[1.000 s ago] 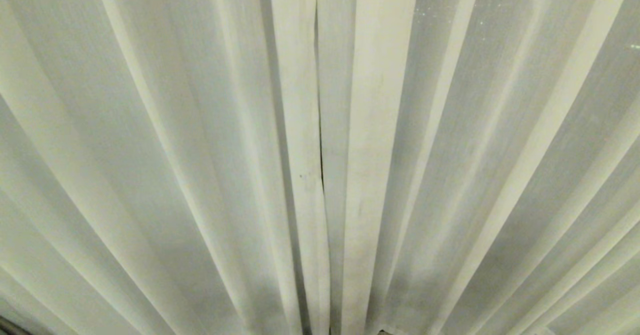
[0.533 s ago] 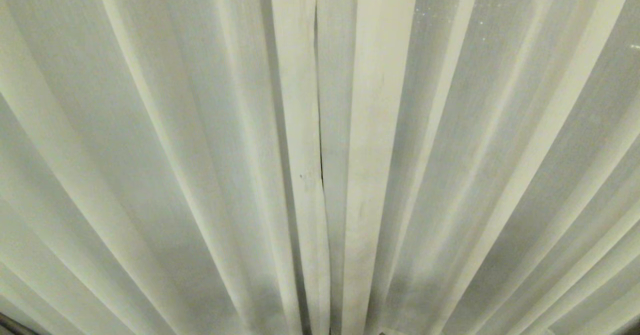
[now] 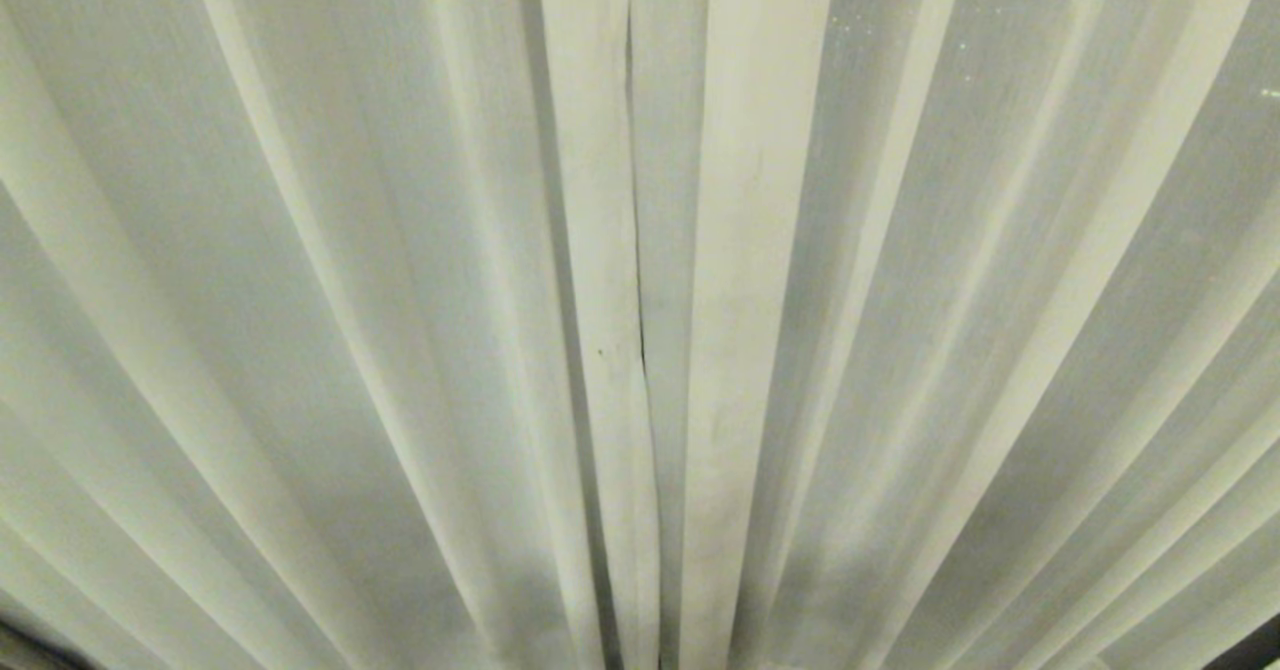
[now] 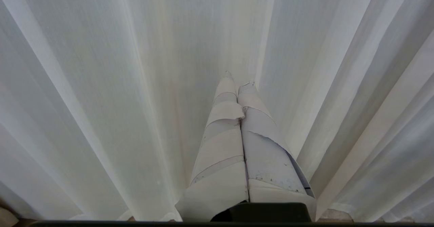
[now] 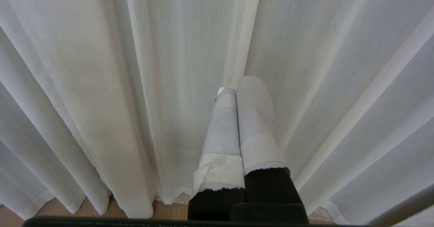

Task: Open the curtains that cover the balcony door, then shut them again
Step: Pull the outer curtains open on both sides

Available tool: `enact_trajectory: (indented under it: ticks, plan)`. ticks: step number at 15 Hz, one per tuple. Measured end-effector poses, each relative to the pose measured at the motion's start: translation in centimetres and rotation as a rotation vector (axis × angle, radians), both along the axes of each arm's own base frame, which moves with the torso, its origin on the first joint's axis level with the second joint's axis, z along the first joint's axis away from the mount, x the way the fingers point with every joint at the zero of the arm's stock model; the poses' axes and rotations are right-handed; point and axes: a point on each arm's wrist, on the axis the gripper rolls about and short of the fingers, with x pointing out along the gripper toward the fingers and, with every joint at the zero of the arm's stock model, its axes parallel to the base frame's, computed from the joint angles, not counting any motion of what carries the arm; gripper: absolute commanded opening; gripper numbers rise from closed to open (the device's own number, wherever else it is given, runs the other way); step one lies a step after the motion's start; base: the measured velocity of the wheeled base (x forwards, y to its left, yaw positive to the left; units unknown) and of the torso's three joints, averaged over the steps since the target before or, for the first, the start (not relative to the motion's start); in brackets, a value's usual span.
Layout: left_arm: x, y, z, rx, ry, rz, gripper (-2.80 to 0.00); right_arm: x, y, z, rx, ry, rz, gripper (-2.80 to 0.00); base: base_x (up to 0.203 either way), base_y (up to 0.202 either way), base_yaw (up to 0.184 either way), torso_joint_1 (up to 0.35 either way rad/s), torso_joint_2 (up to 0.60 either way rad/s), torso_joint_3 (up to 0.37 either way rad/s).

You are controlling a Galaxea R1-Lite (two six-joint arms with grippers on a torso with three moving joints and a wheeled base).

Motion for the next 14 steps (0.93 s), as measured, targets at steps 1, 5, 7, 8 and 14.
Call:
enact_trajectory:
  ticks: [1, 5, 7, 8, 14]
  plan:
    - [0.0, 0.0, 0.0, 0.0, 0.0, 0.0, -2.8, 0.0, 0.0, 0.0, 0.0, 0.0, 0.0, -2.8, 0.0, 0.0, 0.0, 0.0, 0.0, 0.0]
    - [0.0, 0.0, 0.0, 0.0, 0.0, 0.0, -2.8, 0.0, 0.0, 0.0, 0.0, 0.0, 0.0, -2.8, 0.0, 0.0, 0.0, 0.0, 0.0, 0.0]
    - [0.0, 0.0, 0.0, 0.0, 0.0, -0.002, -2.8, 0.0, 0.0, 0.0, 0.0, 0.0, 0.0, -2.8, 0.0, 0.0, 0.0, 0.0, 0.0, 0.0]
    - [0.0, 0.0, 0.0, 0.0, 0.0, -0.001, -2.8, 0.0, 0.0, 0.0, 0.0, 0.0, 0.0, -2.8, 0.0, 0.0, 0.0, 0.0, 0.0, 0.0]
    - [-0.3, -0.2, 1.4, 0.061, -0.076, -0.082, -2.8, 0.0, 0.0, 0.0, 0.0, 0.0, 0.0, -2.8, 0.0, 0.0, 0.0, 0.0, 0.0, 0.0]
